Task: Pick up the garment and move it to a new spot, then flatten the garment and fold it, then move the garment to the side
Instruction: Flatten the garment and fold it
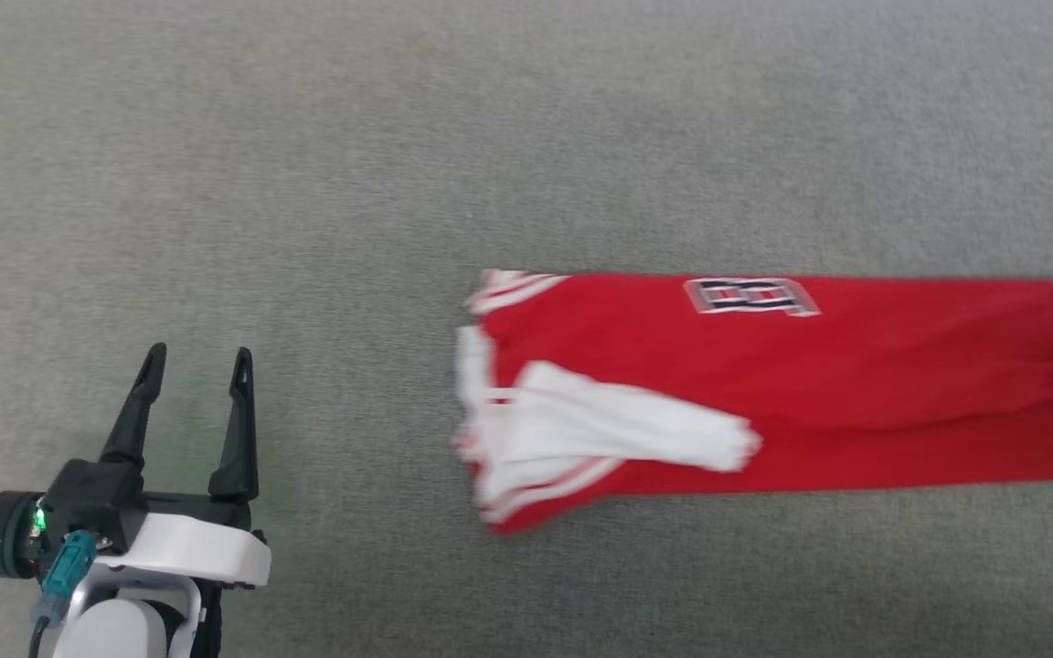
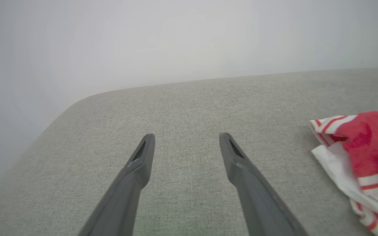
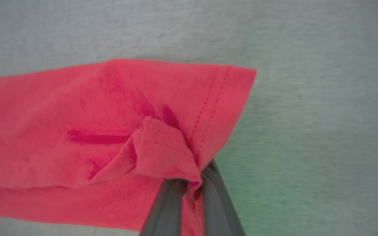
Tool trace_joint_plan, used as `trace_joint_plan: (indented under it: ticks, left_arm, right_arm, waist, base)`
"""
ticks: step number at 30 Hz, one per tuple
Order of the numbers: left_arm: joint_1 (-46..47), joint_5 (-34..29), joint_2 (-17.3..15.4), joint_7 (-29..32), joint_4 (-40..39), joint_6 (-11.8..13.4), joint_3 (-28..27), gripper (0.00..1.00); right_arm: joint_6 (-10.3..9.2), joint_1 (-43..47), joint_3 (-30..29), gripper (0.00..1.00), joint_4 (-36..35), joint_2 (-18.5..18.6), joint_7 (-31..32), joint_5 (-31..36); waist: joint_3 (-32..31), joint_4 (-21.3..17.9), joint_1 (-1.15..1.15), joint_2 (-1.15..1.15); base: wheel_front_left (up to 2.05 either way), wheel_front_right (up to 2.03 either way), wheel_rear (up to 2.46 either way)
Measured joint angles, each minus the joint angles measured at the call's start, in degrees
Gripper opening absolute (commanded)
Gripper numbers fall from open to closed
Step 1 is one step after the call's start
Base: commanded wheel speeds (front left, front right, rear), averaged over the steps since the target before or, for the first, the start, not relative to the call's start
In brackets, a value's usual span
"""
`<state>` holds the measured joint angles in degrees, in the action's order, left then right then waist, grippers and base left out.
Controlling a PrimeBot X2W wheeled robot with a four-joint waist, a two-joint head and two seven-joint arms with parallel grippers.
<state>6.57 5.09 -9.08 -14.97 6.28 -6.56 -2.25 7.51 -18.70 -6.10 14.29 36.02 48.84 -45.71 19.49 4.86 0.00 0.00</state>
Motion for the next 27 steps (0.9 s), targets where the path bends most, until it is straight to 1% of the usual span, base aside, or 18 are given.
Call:
trace_joint_plan:
  ticks: [3, 8, 13, 15, 18, 21, 24, 27]
  left_arm:
    - [0.22, -0.26, 0.01, -0.01, -0.45, -0.45, -0.51, 1.00]
    - [1.31, -1.16, -0.23, -0.01, -2.10, -0.57, -0.19, 1.00]
    - [2.18, -0.83, -0.65, -0.01, -2.92, -0.75, 0.68, 1.00]
    - [2.52, -0.65, -1.25, -0.01, -2.67, -0.75, 0.94, 1.00]
    - [2.57, -0.02, -1.77, -0.01, -2.46, -0.76, 1.65, 1.00]
    - [2.57, 0.51, -1.98, -0.01, -2.30, -0.79, 2.40, 1.00]
    - [2.53, 0.90, -2.10, -0.01, -1.92, -0.83, 3.01, 1.00]
    - [2.33, 2.02, -1.70, -0.01, -0.97, -0.83, 3.41, 1.00]
  right_arm:
    - [-0.01, -1.98, -2.91, 0.00, 3.25, 2.35, -1.15, 1.09]
    - [-0.01, -5.14, -8.70, 0.00, 8.66, 4.48, -3.01, 1.44]
    - [-0.01, -5.59, -13.24, 0.00, 13.21, 7.83, -6.35, 2.83]
    - [-0.01, -5.58, -14.46, 0.00, 14.51, 8.39, -7.56, 2.96]
    - [-0.01, -5.58, -15.08, 0.00, 16.04, 8.54, -8.80, 2.94]
    - [-0.01, -5.59, -14.45, 0.00, 16.55, 8.44, -9.31, 2.14]
    - [-0.01, -5.03, -11.91, 0.00, 15.37, 8.23, -9.27, 1.41]
    - [-0.02, -3.19, -8.71, 0.00, 11.92, 8.25, -9.59, 0.73]
  waist:
    - [0.93, -0.98, 0.00, 0.00]
    - [2.42, -2.19, 0.00, 0.00]
    - [3.30, -2.70, 0.00, 0.00]
    - [3.24, -2.74, 0.00, 0.00]
    - [2.92, -2.93, 0.00, 0.00]
    - [2.37, -3.02, 0.00, 0.00]
    - [1.61, -2.95, 0.00, 0.00]
    - [0.68, -2.63, 0.00, 0.00]
  base:
    - [0.00, 0.00, 0.00]
    - [0.00, 0.00, 0.00]
    - [0.00, 0.00, 0.00]
    - [0.00, 0.00, 0.00]
    - [0.00, 0.00, 0.00]
    - [0.00, 0.00, 0.00]
    - [0.00, 0.00, 0.00]
    - [0.00, 0.00, 0.00]
